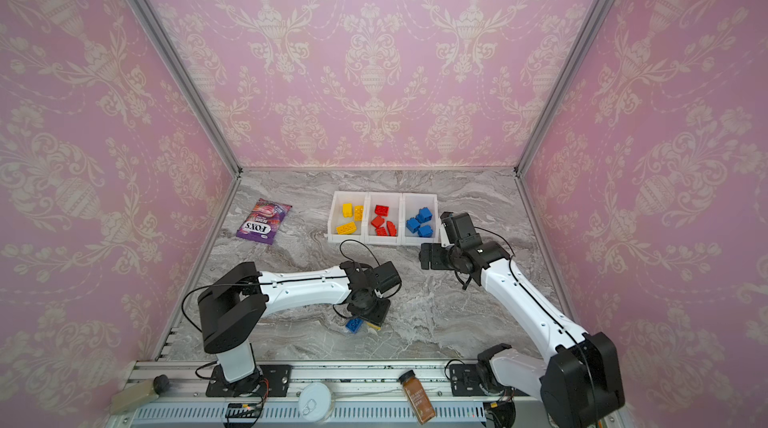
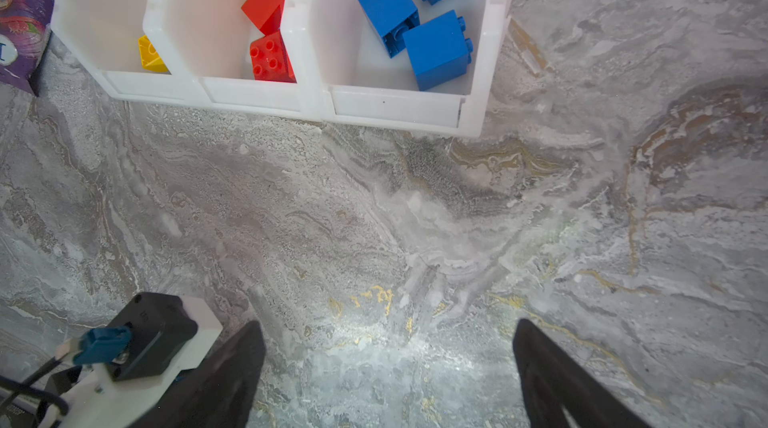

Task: Sort the legos into containers by color
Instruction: 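Close the left gripper on the yellow brick and lift it, then carry the yellow brick to the nearest compartment and open the left gripper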

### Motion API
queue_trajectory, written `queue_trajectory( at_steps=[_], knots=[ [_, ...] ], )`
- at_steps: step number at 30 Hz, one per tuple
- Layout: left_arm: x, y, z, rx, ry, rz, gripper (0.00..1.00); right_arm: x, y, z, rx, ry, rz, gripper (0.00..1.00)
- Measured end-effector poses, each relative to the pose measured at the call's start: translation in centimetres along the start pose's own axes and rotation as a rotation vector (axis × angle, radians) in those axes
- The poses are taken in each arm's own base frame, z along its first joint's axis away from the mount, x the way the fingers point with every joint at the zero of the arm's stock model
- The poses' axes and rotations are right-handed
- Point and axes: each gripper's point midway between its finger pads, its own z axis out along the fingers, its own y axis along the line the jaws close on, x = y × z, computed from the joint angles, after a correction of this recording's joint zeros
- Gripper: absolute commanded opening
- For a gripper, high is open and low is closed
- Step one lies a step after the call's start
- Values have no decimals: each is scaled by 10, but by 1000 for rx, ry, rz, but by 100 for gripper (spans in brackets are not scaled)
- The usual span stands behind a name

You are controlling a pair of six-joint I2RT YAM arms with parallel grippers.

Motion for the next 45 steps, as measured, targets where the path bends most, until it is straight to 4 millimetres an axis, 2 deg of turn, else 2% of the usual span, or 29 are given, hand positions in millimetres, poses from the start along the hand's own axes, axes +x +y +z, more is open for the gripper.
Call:
queue_trajectory(
  at_steps=[12,18,23,35,38,41,45],
  knots=[
    [-2,6,-5,-36,-10,7,41,1,0,0,-2,3,4,95],
    [-17,12,-29,-50,-73,18,40,2,2,1,-12,7,8,95],
    [-52,31,-61,-51,-172,-5,40,2,3,1,-21,9,25,95],
    [-169,101,-132,-84,-446,-90,39,0,10,0,-61,1,50,95],
    [-196,117,-139,-115,-483,-94,39,0,12,-2,-71,-3,52,95],
    [-218,134,-137,-148,-498,-99,38,-1,14,-4,-79,-7,51,95],
    [-230,165,-122,-204,-476,-117,38,1,14,-5,-82,-7,56,95]
  ],
)
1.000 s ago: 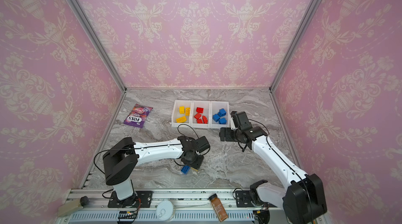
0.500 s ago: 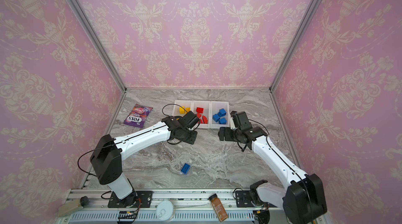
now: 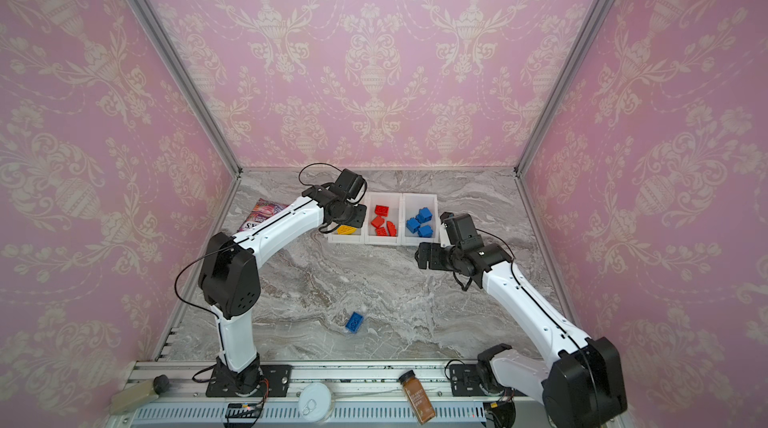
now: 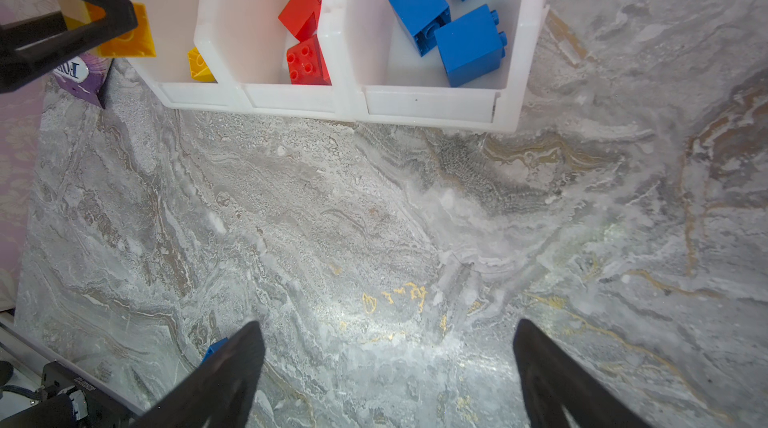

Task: Sort the legos into containers by color
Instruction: 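Carry the yellow brick to the nearest compartment and open the left gripper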

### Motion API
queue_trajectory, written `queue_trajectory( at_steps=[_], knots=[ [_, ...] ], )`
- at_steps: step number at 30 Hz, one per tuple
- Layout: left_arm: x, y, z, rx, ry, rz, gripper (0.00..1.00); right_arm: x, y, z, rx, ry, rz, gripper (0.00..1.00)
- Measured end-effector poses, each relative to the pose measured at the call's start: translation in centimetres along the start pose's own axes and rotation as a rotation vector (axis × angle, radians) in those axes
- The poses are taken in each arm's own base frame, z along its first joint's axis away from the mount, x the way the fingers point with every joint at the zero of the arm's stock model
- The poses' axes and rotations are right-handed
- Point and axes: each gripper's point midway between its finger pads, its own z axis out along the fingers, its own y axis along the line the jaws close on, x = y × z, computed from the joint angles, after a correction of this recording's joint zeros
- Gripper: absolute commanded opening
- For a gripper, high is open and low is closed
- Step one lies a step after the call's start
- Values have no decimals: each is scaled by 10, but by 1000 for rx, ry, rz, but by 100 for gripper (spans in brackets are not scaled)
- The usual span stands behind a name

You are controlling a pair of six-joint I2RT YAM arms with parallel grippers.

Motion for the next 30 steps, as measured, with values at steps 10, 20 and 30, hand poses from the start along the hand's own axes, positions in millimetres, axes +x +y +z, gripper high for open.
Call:
queue_trajectory(
  at_steps=[10,20,30],
  knots=[
    [2,37,49,-56,61,-16,38,1,1,-1,-1,-1,7,95],
    [-11,42,51,-62,29,8,64,3,3,-1,-5,6,1,95],
    [-13,46,52,-80,18,22,72,5,6,0,-5,11,-6,95]
  ],
)
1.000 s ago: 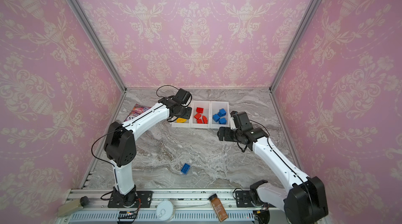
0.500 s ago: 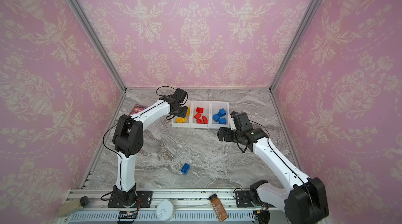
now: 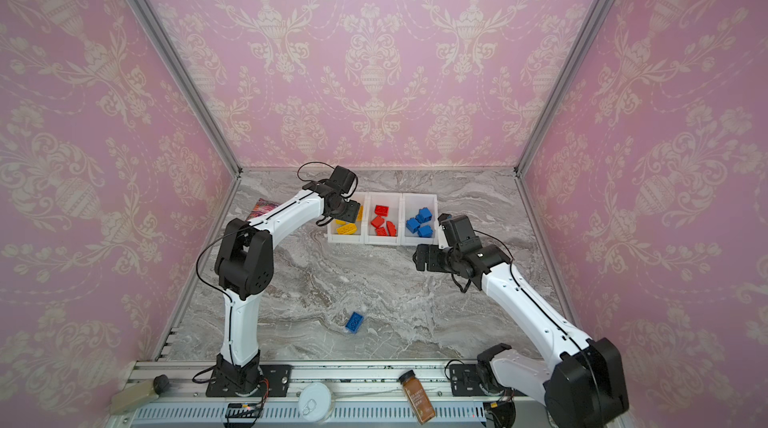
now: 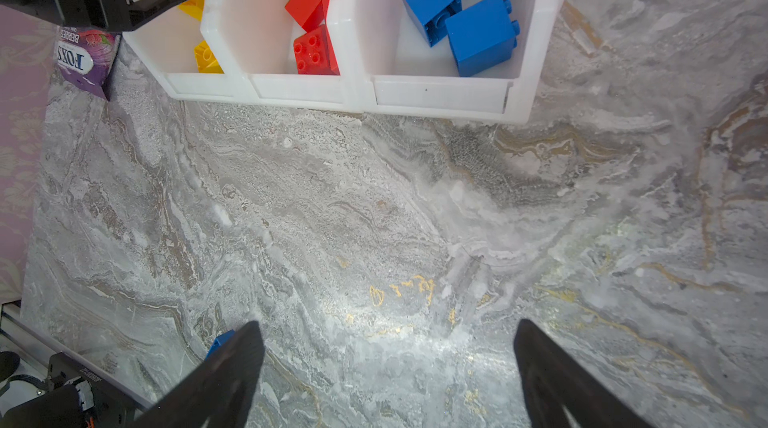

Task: Sort the legos into containers by color
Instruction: 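Carry the yellow brick to the nearest compartment and open the left gripper, then move the left gripper back down to the last blue brick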

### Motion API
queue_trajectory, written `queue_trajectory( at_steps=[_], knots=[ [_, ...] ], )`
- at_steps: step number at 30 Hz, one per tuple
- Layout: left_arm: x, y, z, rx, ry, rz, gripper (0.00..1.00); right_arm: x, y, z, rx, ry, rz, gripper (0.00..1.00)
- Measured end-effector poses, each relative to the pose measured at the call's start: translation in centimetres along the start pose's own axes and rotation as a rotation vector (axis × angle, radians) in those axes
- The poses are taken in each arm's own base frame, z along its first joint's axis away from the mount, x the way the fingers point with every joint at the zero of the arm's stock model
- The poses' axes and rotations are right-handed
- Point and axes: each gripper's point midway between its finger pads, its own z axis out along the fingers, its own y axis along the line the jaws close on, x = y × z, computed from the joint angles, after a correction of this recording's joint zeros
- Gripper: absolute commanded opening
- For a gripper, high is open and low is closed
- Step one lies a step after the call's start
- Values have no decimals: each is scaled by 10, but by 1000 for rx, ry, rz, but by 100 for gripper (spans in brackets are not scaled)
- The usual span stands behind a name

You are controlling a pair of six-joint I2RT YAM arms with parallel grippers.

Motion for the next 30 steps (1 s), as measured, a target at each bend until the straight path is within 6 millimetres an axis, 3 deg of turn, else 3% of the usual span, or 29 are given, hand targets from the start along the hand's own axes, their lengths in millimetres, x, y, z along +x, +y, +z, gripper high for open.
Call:
queue_trajectory(
  at_steps=[9,18,24,30],
  knots=[
    [10,1,-6,7,-16,-1,73,2,0,3,5,10,-4,95],
    [15,2,-50,41,-101,-7,80,2,0,3,8,9,-4,96],
    [28,-33,-93,107,-156,62,87,2,0,3,8,9,-4,96],
    [85,-69,-114,165,-91,172,94,2,-1,4,10,13,-4,96]
  ],
)
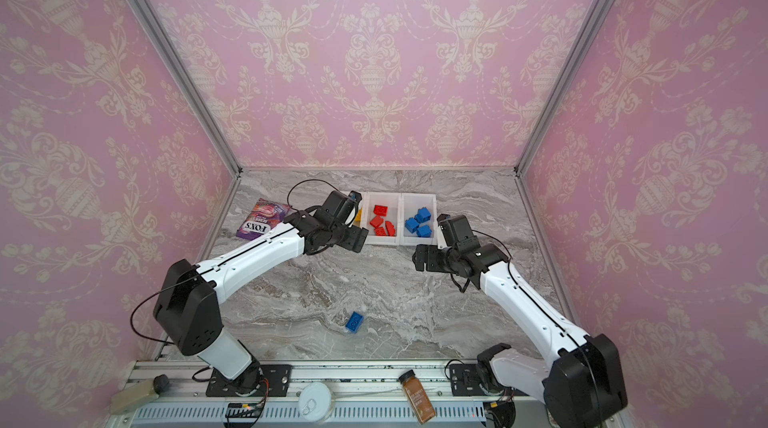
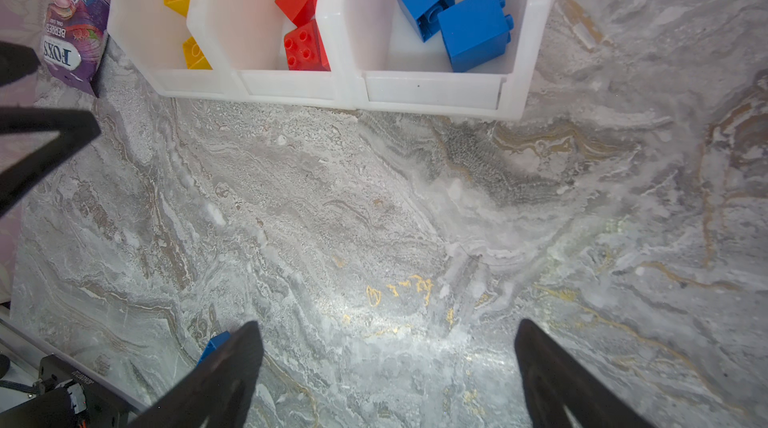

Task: Sort the legos into containers by color
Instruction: 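Move the left gripper back down to the last blue brick, then close the left gripper on the blue brick and lift it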

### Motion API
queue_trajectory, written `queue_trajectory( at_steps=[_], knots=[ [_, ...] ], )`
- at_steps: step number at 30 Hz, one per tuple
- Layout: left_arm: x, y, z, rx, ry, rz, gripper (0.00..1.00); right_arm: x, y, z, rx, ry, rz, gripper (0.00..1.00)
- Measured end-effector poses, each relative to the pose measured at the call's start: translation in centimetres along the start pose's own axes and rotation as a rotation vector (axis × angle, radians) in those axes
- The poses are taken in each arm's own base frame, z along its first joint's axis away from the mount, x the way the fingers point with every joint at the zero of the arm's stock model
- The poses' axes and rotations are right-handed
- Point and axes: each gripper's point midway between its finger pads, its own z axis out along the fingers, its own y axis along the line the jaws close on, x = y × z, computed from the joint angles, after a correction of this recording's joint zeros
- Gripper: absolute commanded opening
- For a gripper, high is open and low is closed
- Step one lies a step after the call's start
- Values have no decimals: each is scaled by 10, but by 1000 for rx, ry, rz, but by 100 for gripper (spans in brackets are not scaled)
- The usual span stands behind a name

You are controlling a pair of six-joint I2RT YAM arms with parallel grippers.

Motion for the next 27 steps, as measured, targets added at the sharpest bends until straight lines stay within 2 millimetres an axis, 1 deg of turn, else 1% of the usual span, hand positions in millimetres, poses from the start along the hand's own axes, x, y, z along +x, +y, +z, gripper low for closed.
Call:
queue_trajectory(
  at_steps=[3,5,7,11,13,16,19,22,27],
  knots=[
    [28,-10,-9,15,41,20,99,1,-1,2,2,9,1,96],
    [45,-16,-18,32,60,25,99,1,0,3,0,11,1,96],
    [56,-24,-26,57,69,26,99,1,0,3,-1,10,1,96],
    [85,-48,-36,124,104,34,99,3,0,3,-3,14,1,97],
    [101,-60,-36,151,138,41,98,5,-1,4,-1,18,2,97],
    [127,-72,-34,175,199,43,93,6,-2,5,-2,23,3,97],
    [148,-79,-32,186,252,33,89,8,-2,6,-2,27,4,97],
    [162,-85,-28,188,296,24,84,8,-2,6,-4,28,4,97],
    [180,-95,-18,185,366,31,79,8,-2,6,-4,27,4,97]
  ],
)
